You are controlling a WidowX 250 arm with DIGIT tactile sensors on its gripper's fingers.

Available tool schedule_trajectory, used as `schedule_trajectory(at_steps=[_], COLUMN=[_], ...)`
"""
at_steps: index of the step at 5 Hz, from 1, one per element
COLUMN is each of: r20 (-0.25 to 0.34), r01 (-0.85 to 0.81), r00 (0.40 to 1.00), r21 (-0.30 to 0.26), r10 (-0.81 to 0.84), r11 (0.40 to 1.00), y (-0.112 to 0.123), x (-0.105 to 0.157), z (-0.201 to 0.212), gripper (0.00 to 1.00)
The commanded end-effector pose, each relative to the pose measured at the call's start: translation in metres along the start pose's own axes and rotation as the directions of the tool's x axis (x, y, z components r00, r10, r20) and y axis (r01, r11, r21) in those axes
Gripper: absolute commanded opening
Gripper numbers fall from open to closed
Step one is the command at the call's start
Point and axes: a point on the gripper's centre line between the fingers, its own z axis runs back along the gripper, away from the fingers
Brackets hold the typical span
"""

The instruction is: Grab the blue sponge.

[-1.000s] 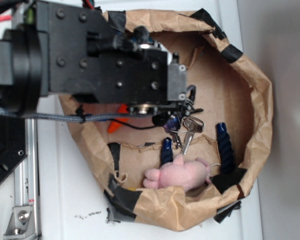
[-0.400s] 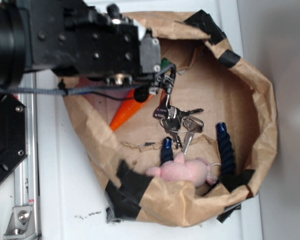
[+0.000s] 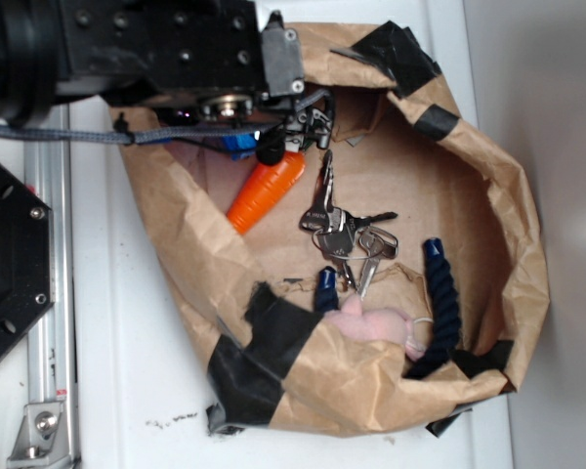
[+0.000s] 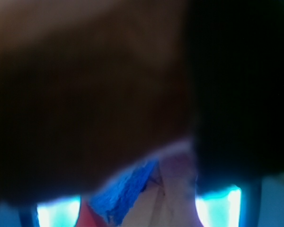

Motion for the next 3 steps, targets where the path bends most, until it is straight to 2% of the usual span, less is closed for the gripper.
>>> schedule_trajectory(at_steps=[1, 2, 3], r20=[-0.007, -0.066, -0.202], r01=[-0.046, -0.053, -0.15], r00=[0.999, 0.997, 0.974], r21=[0.007, -0.057, -0.249], r10=[0.046, 0.05, 0.1], r11=[0.999, 0.997, 0.957], y=[0.006, 0.005, 0.011], x=[0.005, 0.006, 0.007], z=[0.001, -0.008, -0.022], gripper=[1.0, 1.0, 1.0])
